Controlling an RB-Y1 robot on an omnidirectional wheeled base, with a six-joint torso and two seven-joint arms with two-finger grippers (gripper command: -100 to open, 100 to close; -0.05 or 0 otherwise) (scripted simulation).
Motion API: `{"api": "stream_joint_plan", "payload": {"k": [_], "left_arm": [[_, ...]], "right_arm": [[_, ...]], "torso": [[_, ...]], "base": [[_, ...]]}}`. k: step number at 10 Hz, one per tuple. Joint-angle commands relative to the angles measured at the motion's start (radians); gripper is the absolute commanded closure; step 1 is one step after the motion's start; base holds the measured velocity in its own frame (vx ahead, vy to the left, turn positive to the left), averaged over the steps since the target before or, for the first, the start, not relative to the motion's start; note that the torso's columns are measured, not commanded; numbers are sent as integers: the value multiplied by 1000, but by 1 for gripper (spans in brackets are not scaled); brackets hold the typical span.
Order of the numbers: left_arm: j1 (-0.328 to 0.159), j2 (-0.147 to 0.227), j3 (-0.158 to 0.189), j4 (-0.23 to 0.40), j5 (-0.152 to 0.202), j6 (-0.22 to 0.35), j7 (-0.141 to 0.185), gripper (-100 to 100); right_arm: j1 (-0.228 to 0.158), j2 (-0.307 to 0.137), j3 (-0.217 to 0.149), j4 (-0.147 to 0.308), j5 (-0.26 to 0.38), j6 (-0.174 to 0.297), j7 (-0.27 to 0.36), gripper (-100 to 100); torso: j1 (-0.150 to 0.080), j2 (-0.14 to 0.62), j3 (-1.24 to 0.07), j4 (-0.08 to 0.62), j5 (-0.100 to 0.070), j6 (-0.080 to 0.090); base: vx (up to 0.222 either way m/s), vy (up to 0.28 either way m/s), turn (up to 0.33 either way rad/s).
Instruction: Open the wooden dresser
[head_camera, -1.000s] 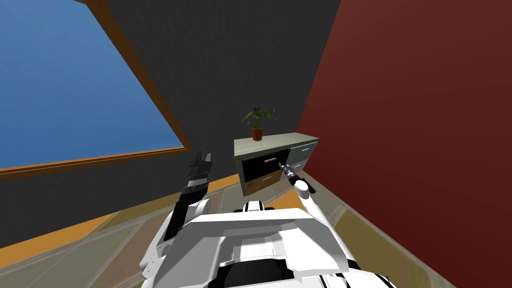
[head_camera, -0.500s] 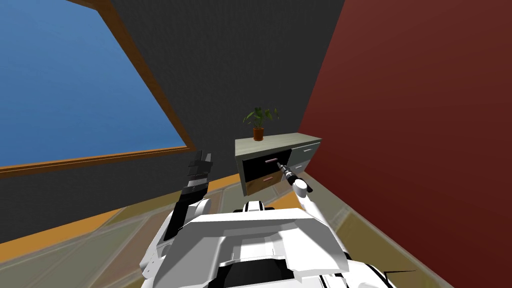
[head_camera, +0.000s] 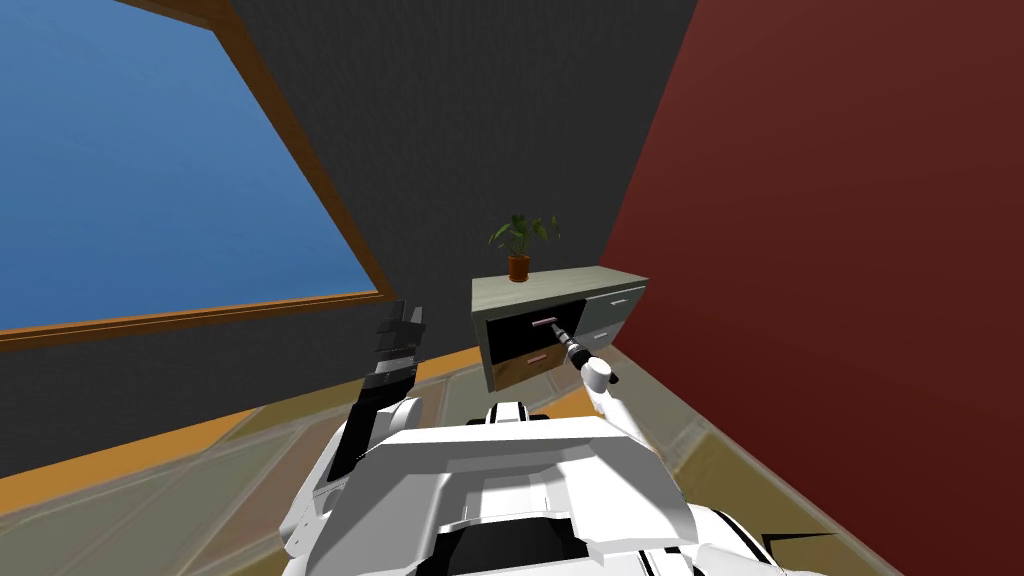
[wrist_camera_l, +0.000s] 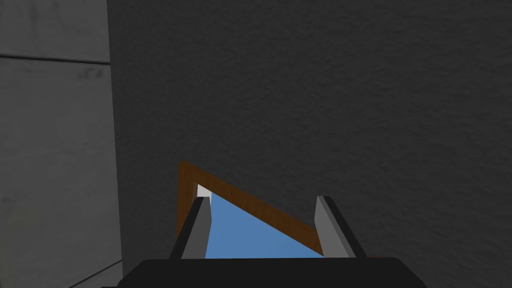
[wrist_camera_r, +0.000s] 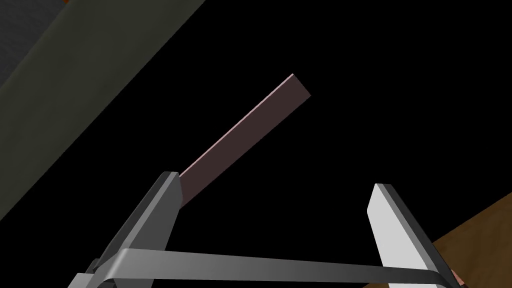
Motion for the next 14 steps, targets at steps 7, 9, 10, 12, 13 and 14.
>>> {"api": "stream_joint_plan", "payload": {"k": [7, 9, 10, 12, 13, 14], "left_arm": [[0, 0, 0, 0, 0, 0, 0, 0], [0, 0, 0, 0, 0, 0, 0, 0], [0, 0, 0, 0, 0, 0, 0, 0], [0, 0, 0, 0, 0, 0, 0, 0], [0, 0, 0, 0, 0, 0, 0, 0], [0, 0, 0, 0, 0, 0, 0, 0]], "right_arm": [[-70, 152, -17, 113, -214, 89, -115, -100], [-75, 188, -19, 121, -227, 95, -122, -100], [-78, 221, -20, 126, -236, 98, -127, -100], [-75, 225, -17, 121, -235, 97, -131, -100], [-74, 227, -16, 121, -236, 97, -133, -100], [-74, 227, -16, 121, -236, 97, -133, 100]], "torso": [[0, 0, 0, 0, 0, 0], [0, 0, 0, 0, 0, 0], [0, 0, 0, 0, 0, 0], [0, 0, 0, 0, 0, 0], [0, 0, 0, 0, 0, 0], [0, 0, 0, 0, 0, 0]], "base": [[3, -8, 37], [2, -3, 12], [0, 0, 0], [0, -1, 5], [0, 0, 0], [0, 0, 0]]}}
